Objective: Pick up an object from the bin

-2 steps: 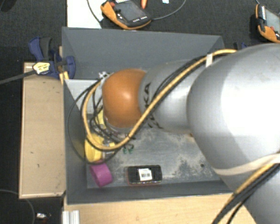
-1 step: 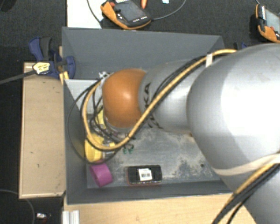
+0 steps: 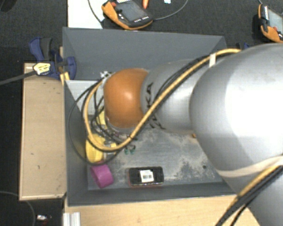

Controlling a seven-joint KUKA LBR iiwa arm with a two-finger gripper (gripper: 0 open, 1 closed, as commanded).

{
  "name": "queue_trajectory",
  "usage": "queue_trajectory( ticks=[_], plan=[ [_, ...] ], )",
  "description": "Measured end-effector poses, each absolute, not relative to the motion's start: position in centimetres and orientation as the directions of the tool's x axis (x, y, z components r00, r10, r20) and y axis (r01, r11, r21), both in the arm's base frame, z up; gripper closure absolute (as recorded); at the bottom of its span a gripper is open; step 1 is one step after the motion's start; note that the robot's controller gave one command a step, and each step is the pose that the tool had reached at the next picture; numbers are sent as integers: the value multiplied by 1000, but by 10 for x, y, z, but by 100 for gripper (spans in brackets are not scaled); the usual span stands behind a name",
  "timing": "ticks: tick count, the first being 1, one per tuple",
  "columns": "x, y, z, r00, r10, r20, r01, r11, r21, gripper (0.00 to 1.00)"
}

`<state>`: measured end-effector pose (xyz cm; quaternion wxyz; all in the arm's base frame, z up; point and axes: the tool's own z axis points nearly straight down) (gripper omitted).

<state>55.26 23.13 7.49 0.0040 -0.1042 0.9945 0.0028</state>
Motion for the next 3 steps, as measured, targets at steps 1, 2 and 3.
queue_trajectory(
  ticks=[1, 2, 3],
  plan=[
    [553, 231, 81, -979, -205, -10, -205, 979, 5, 100],
    [553, 231, 103, -979, -203, -9, -203, 979, 5, 100],
    [553, 231, 124, -980, -201, -9, -201, 980, 6, 100]
  ],
)
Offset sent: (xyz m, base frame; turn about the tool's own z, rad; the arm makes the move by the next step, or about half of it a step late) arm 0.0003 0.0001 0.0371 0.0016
